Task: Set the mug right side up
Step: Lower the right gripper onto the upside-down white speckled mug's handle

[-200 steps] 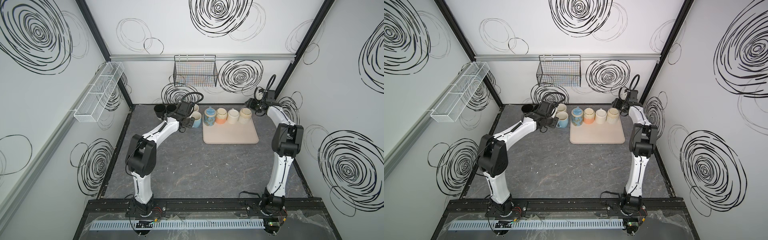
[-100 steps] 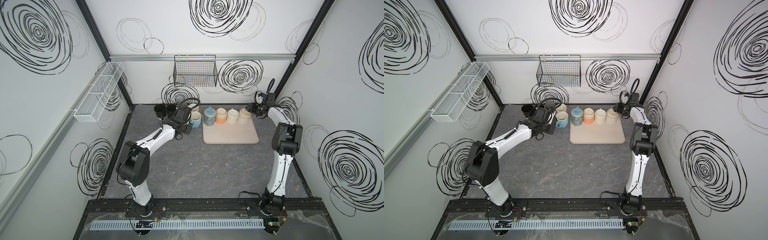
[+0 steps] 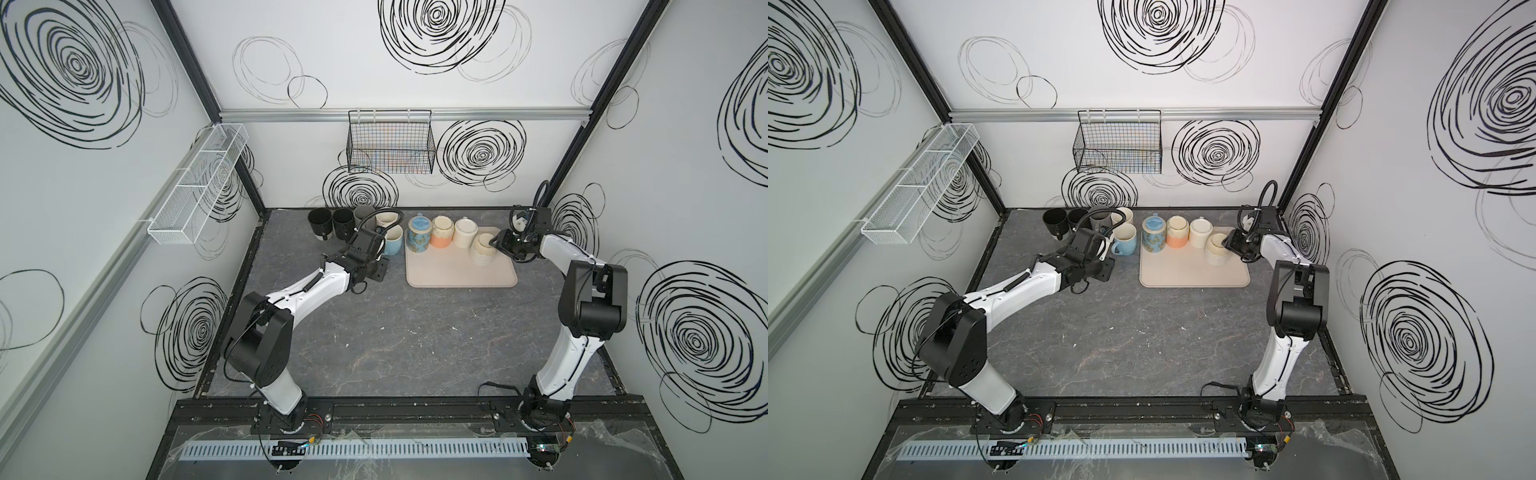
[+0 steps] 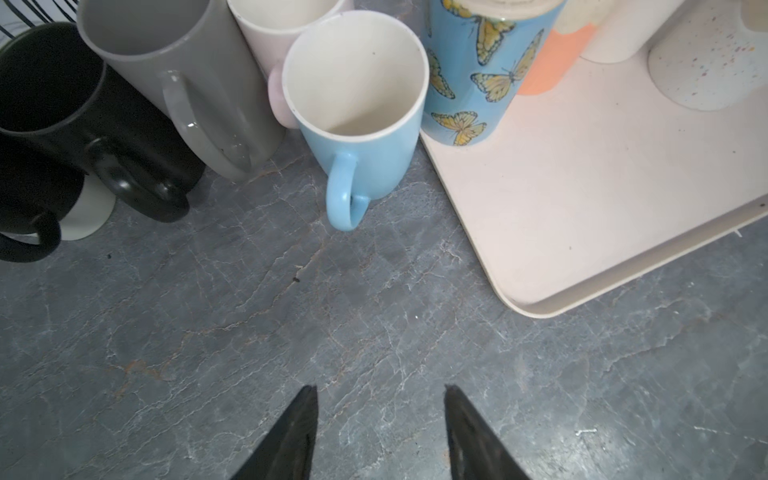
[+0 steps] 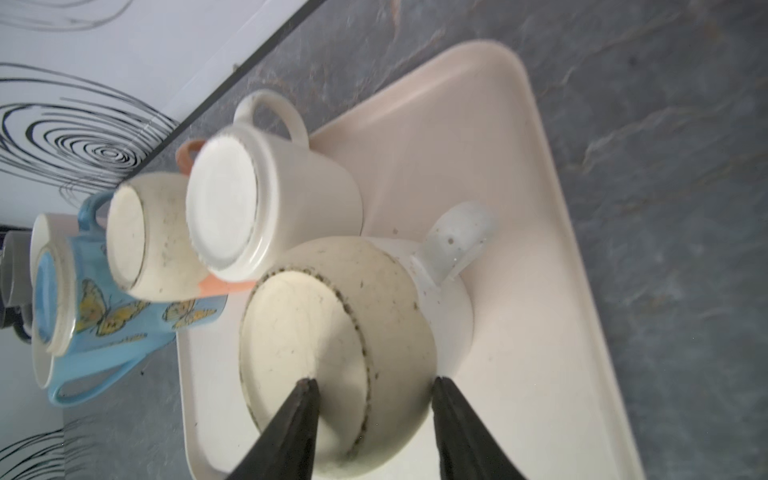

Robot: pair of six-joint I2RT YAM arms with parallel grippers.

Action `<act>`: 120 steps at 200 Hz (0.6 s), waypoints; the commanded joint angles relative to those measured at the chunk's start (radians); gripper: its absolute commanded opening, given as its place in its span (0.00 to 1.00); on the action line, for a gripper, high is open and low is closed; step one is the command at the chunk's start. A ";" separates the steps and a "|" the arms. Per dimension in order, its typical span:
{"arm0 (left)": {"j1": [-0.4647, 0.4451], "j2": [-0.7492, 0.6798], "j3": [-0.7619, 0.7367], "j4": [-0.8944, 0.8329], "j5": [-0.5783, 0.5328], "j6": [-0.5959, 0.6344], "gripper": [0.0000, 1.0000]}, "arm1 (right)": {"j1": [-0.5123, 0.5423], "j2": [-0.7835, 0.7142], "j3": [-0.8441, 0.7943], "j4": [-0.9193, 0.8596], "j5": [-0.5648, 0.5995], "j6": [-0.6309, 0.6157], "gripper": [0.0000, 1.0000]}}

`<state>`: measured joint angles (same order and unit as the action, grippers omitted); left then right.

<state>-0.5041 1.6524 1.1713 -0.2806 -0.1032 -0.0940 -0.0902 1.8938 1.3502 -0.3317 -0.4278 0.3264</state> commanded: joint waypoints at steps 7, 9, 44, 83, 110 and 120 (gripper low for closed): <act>-0.017 -0.052 -0.037 0.060 0.008 -0.021 0.53 | 0.071 -0.103 -0.109 0.040 -0.056 0.064 0.50; -0.017 -0.054 -0.039 0.060 0.008 -0.021 0.53 | 0.077 -0.108 -0.113 0.040 -0.057 0.065 0.50; -0.041 -0.070 -0.062 0.073 0.003 -0.035 0.53 | 0.154 -0.185 -0.112 -0.001 -0.072 0.049 0.53; -0.090 -0.080 -0.088 0.109 0.008 -0.067 0.52 | 0.116 -0.188 -0.027 -0.047 -0.027 -0.016 0.54; -0.137 -0.067 -0.094 0.132 0.005 -0.092 0.53 | 0.095 -0.108 0.056 -0.078 0.002 -0.059 0.53; -0.154 -0.062 -0.097 0.138 0.005 -0.101 0.52 | 0.095 -0.064 0.084 -0.093 0.015 -0.080 0.53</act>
<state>-0.6205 1.6009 1.0859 -0.2043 -0.1013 -0.1589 0.0109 1.7519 1.3640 -0.3679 -0.4538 0.3122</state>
